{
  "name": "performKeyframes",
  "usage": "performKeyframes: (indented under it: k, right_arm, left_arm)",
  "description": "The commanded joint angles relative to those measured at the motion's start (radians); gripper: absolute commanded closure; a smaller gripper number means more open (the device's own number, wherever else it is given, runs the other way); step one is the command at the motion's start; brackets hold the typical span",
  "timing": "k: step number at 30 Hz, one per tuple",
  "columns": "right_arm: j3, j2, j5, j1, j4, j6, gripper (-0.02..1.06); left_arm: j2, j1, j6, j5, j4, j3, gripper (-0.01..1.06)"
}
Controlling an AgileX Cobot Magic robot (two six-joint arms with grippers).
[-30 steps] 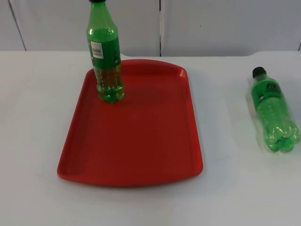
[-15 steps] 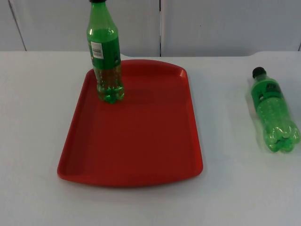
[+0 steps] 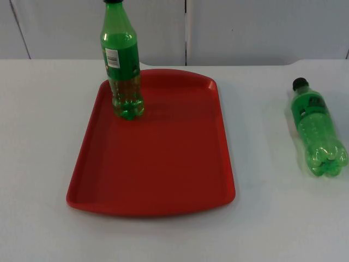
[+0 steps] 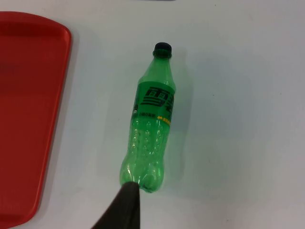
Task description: Place the bottle upright on the tray.
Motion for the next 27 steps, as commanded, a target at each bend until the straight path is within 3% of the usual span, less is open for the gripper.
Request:
performKeyframes:
  k: [1, 18, 27]
  right_arm:
    - [0.0, -0.003, 0.004, -0.004, -0.002, -0.015, 0.0]
    - [0.0, -0.003, 0.004, -0.004, -0.002, -0.015, 0.0]
    - [0.0, -0.003, 0.004, -0.004, 0.001, -0.015, 0.0]
  left_arm:
    - [-0.037, -0.004, -0.009, 0.03, 0.007, 0.005, 0.2]
    - [-0.171, -0.004, -0.009, 0.161, 0.013, 0.009, 0.2]
    - [-0.173, -0.004, -0.009, 0.164, 0.005, 0.102, 0.2]
